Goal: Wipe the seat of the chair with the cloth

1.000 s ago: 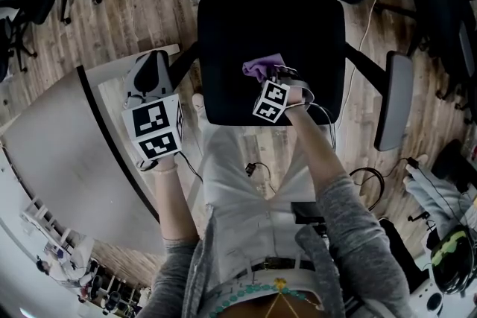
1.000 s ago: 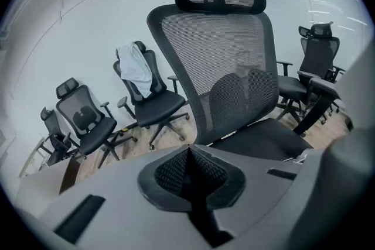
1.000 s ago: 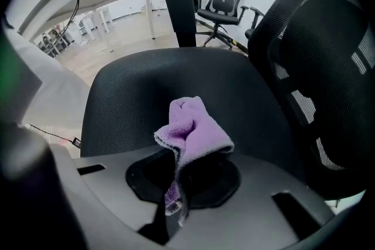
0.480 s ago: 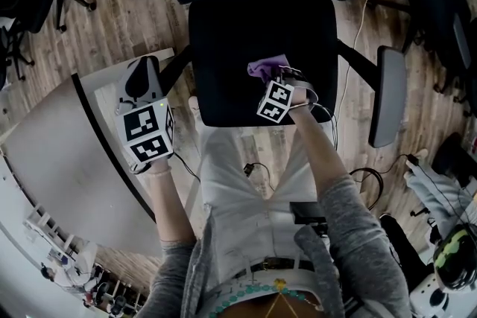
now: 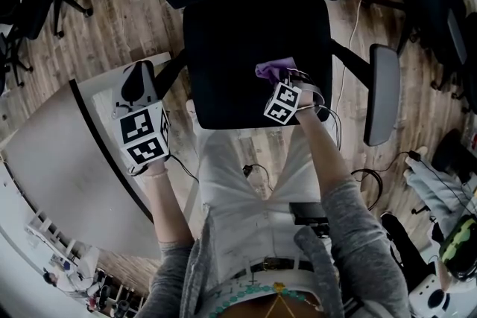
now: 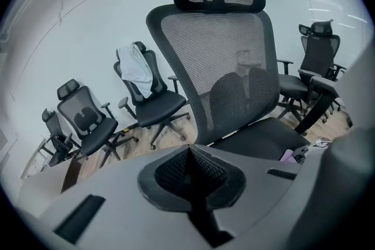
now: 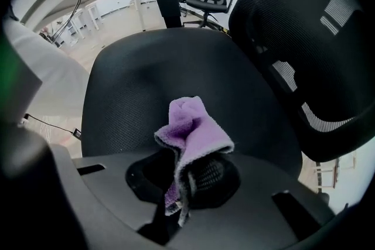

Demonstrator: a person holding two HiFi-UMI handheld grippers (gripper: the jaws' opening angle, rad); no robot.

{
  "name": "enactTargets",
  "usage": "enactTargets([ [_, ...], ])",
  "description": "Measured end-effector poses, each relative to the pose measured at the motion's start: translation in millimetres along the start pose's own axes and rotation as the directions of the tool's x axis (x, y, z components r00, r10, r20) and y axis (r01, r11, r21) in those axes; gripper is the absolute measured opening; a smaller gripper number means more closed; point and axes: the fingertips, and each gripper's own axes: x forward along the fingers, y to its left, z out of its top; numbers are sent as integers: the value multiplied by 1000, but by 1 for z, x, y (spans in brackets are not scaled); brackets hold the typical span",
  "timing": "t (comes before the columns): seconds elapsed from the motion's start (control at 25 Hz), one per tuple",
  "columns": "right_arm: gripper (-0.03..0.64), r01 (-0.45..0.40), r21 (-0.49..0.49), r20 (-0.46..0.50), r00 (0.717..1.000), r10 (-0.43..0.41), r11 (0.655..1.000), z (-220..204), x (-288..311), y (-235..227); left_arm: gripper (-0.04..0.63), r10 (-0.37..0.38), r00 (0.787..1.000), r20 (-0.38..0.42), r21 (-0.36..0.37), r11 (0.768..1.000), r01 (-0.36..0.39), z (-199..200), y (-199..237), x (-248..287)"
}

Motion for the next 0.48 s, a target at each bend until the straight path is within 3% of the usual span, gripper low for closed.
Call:
enactTargets([
  [0.48, 48, 12, -2, -30, 999, -12, 1000, -23, -4, -8, 8, 2, 1000, -1, 0, 1000, -2, 0, -1, 2],
])
